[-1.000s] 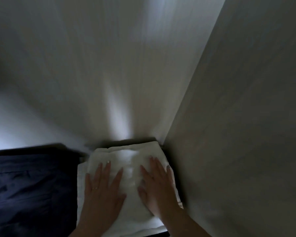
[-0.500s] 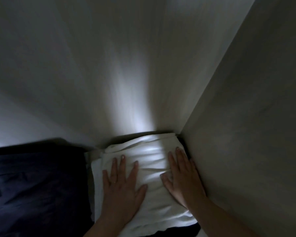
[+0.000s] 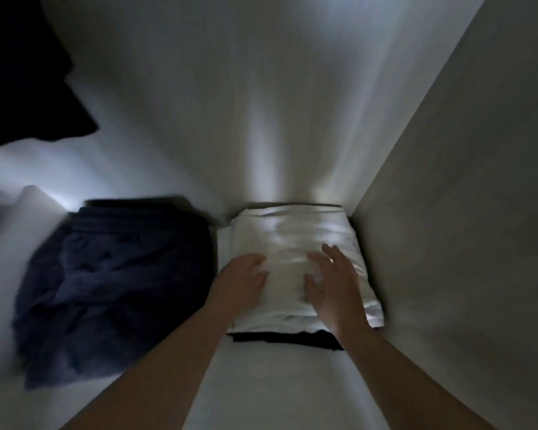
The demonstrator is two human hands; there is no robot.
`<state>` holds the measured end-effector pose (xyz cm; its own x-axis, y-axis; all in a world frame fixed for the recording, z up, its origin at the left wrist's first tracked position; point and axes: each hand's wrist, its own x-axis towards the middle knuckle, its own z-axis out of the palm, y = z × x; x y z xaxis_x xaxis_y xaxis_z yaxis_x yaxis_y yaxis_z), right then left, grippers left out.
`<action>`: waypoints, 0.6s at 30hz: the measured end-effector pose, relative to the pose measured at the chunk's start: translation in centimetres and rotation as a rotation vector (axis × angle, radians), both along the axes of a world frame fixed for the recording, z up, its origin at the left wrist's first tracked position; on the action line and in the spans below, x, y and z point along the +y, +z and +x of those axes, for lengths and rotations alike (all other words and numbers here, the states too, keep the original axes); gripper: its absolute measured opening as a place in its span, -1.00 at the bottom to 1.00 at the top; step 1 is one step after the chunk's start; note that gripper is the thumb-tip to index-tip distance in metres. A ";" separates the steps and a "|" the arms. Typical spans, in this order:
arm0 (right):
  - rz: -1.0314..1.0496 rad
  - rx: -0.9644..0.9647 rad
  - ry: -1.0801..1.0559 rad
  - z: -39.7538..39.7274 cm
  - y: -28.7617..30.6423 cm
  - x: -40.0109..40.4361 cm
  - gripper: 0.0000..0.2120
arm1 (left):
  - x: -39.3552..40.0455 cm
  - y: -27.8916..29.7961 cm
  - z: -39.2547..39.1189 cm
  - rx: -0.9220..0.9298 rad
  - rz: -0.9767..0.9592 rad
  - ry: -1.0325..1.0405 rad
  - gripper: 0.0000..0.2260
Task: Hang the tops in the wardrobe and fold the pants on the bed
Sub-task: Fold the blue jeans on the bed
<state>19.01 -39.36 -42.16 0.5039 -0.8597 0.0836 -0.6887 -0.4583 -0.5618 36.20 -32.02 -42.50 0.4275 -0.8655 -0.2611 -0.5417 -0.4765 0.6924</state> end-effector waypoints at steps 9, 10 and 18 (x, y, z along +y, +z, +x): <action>0.157 -0.284 0.170 1.4 7.2 13.2 -0.75 | 18.2 7.5 -2.6 0.105 -0.103 0.206 -0.82; 0.184 -0.303 0.216 1.3 8.2 16.1 -0.75 | 21.3 9.1 -3.2 0.083 -0.113 0.242 -0.83; 0.228 -0.363 0.564 -0.4 14.5 35.3 -0.80 | 41.4 20.3 -8.5 0.037 -0.144 0.442 -0.82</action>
